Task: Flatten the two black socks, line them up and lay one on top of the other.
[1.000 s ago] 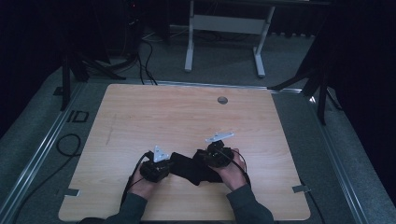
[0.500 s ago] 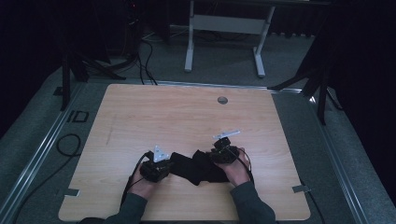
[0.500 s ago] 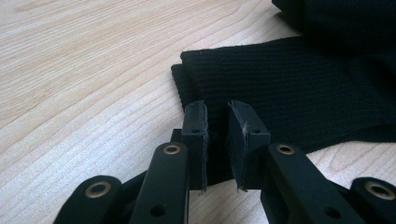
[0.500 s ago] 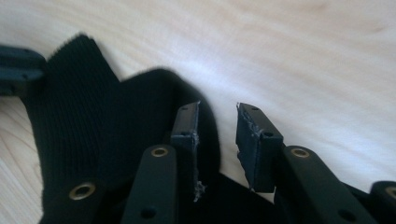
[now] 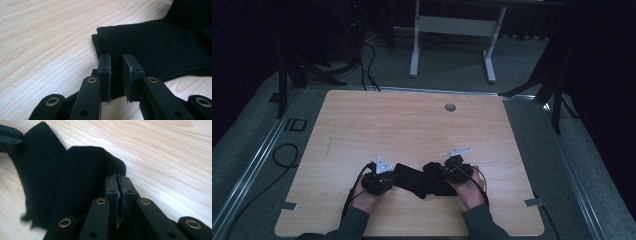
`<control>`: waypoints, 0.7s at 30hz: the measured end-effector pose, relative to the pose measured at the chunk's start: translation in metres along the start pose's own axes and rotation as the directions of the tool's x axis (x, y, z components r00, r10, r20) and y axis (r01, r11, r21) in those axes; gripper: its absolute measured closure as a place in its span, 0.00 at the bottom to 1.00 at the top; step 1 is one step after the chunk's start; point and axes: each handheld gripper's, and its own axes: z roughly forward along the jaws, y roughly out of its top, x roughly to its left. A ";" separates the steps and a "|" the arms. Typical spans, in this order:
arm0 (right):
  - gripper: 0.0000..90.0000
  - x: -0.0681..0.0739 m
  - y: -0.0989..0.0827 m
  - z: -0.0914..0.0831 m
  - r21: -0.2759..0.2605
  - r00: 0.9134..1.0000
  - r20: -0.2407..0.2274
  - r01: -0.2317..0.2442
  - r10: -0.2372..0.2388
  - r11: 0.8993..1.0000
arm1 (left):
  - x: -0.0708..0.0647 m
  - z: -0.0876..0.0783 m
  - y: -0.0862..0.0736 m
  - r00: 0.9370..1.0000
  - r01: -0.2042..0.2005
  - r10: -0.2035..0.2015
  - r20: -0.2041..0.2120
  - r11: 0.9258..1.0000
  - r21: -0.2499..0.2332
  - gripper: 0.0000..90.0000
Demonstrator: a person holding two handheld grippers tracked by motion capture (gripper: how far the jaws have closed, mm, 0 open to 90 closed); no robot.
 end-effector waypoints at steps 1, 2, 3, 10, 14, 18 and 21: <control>0.96 -0.002 -0.004 -0.007 -0.006 1.000 0.007 -0.004 0.004 1.000 | 0.000 0.000 0.000 1.000 -0.001 0.001 -0.001 1.000 0.000 0.86; 0.96 -0.006 -0.010 -0.014 -0.011 1.000 0.015 -0.010 0.010 1.000 | 0.000 0.000 0.000 1.000 -0.001 0.001 -0.001 1.000 0.000 0.86; 0.96 -0.008 -0.012 -0.017 -0.013 1.000 0.021 -0.016 0.016 1.000 | 0.000 0.000 0.000 1.000 -0.003 0.003 -0.001 1.000 0.002 0.86; 0.96 -0.040 -0.040 -0.032 -0.005 0.993 0.066 -0.097 0.097 0.995 | 0.000 0.000 0.000 1.000 -0.010 0.010 0.001 1.000 0.006 0.86; 0.95 -0.050 -0.051 -0.028 0.020 0.989 0.063 -0.134 0.133 0.991 | 0.001 -0.001 0.001 1.000 -0.013 0.013 0.003 1.000 0.009 0.85; 0.92 -0.053 -0.054 -0.024 0.023 0.988 0.061 -0.141 0.140 0.990 | 0.002 -0.001 0.001 1.000 -0.014 0.014 -0.001 1.000 0.010 0.84; 0.89 -0.054 -0.054 -0.021 0.013 0.988 0.083 -0.129 0.128 0.992 | 0.001 -0.001 0.001 1.000 -0.015 0.015 -0.005 1.000 0.011 0.84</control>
